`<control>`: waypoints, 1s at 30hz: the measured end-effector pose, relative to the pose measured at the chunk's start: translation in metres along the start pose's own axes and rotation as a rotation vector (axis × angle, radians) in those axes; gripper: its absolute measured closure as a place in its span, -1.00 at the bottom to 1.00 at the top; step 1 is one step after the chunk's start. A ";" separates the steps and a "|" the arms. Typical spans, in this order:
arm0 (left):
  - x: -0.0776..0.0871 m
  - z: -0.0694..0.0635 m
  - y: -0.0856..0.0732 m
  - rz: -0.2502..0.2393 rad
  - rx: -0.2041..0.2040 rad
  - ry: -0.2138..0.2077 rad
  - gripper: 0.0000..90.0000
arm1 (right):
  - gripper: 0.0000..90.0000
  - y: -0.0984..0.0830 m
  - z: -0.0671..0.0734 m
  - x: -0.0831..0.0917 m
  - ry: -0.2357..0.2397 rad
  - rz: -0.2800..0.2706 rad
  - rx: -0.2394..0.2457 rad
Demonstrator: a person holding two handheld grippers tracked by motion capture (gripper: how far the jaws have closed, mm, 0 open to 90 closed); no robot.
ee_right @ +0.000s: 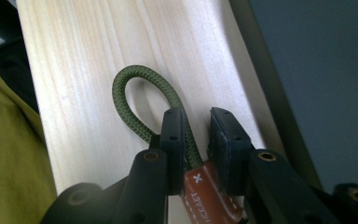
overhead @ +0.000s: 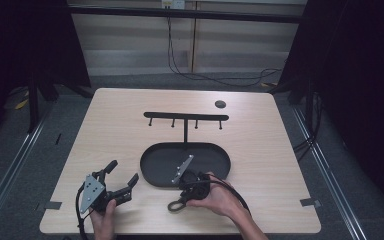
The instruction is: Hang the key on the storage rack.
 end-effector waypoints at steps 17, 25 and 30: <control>0.000 0.000 0.000 0.001 0.000 0.006 -0.65 | 0.71 0.001 0.006 -0.003 0.005 0.069 0.092; 0.000 0.000 0.000 0.001 0.001 0.004 -0.65 | 0.77 0.005 0.005 -0.004 -0.043 0.103 0.073; 0.000 0.000 0.000 0.000 0.001 0.004 -0.65 | 0.84 0.006 0.006 -0.005 -0.077 0.119 0.081</control>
Point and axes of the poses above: each handheld gripper's, and its own axes: x roughly backward along the jaws, y roughly out of its top, z roughly to its left, the point moved 7 cm from there along -x, roughly forward along the jaws, and after that the axes turned 9 degrees about -x, right-handed, at the moved point
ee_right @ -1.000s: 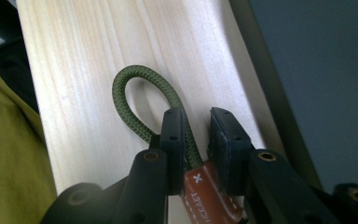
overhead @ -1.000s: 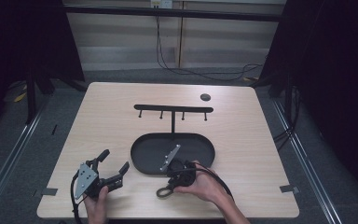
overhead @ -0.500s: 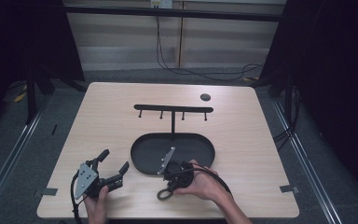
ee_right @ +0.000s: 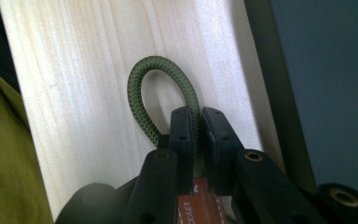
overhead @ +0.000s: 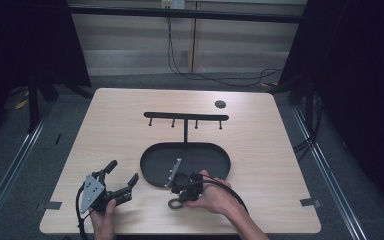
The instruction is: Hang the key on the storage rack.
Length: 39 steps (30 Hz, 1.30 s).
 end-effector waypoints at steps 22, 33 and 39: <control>0.000 0.000 0.000 -0.001 -0.001 -0.003 -0.65 | 0.90 0.014 -0.009 -0.001 0.095 0.168 -0.025; 0.000 0.000 0.000 0.000 -0.002 -0.004 -0.65 | 0.90 0.017 -0.018 0.024 0.085 0.141 -0.051; 0.000 0.000 0.000 -0.001 -0.001 -0.006 -0.65 | 0.90 0.016 -0.023 0.038 0.088 0.134 -0.065</control>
Point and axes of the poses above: each handheld gripper's, and its own axes: x roughly backward along the jaws, y roughly out of its top, z roughly to its left, the point moved 7 cm from there along -x, roughly forward along the jaws, and after that the axes turned 9 degrees about -x, right-handed, at the moved point
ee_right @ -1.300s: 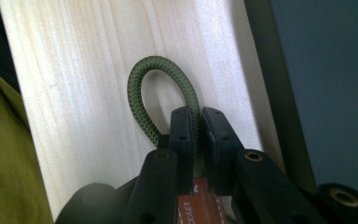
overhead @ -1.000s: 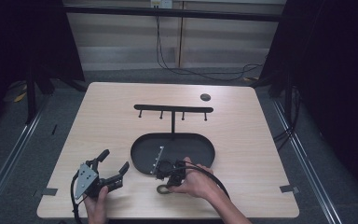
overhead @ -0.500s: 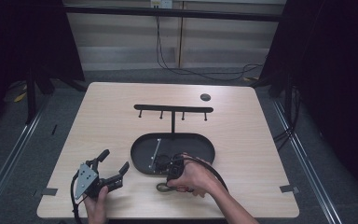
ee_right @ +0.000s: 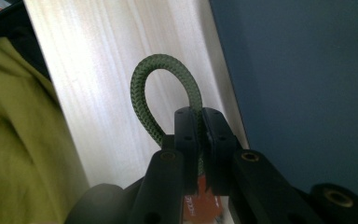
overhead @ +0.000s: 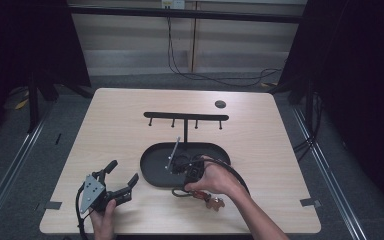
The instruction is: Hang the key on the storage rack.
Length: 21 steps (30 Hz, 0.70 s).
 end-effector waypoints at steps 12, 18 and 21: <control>0.000 0.000 0.000 0.001 -0.001 -0.001 -0.65 | 0.91 -0.004 -0.001 0.027 -0.024 -0.007 0.030; 0.000 0.000 0.000 0.001 -0.004 -0.002 -0.65 | 0.91 -0.005 0.001 0.041 -0.011 -0.011 0.019; 0.000 0.000 0.000 0.000 0.000 -0.003 -0.65 | 0.91 -0.005 0.000 0.050 -0.022 0.000 0.027</control>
Point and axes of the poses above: each handheld gripper's, and its own axes: x roughly backward along the jaws, y roughly out of its top, z roughly to its left, the point moved 7 cm from there along -x, roughly forward along the jaws, and after that the axes turned 9 degrees about -x, right-handed, at the moved point
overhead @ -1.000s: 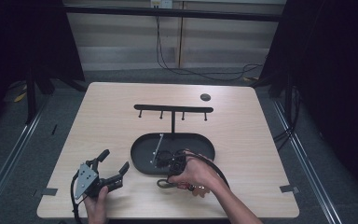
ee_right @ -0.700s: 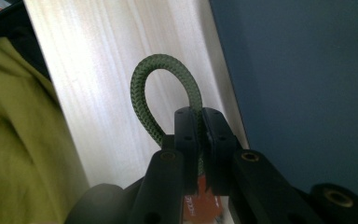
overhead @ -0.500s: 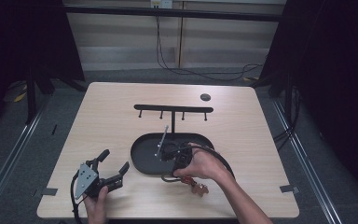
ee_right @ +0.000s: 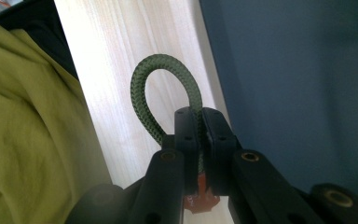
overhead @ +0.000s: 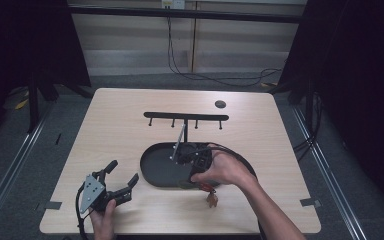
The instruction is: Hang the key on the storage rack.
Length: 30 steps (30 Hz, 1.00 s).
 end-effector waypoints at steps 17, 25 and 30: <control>0.000 0.000 0.000 -0.001 0.001 -0.002 -0.65 | 0.91 0.000 -0.003 0.047 -0.031 -0.054 -0.011; 0.000 0.000 0.000 0.001 -0.001 -0.002 -0.65 | 0.91 0.004 -0.008 0.064 -0.048 -0.088 -0.019; 0.000 0.000 0.000 0.000 -0.002 -0.002 -0.65 | 0.91 0.008 -0.009 0.074 -0.058 -0.103 -0.005</control>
Point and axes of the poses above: each handheld gripper's, and its own axes: x roughly backward along the jaws, y roughly out of its top, z roughly to its left, the point moved 7 cm from there along -x, roughly forward along the jaws, and after that the axes turned 9 degrees about -x, right-handed, at the moved point
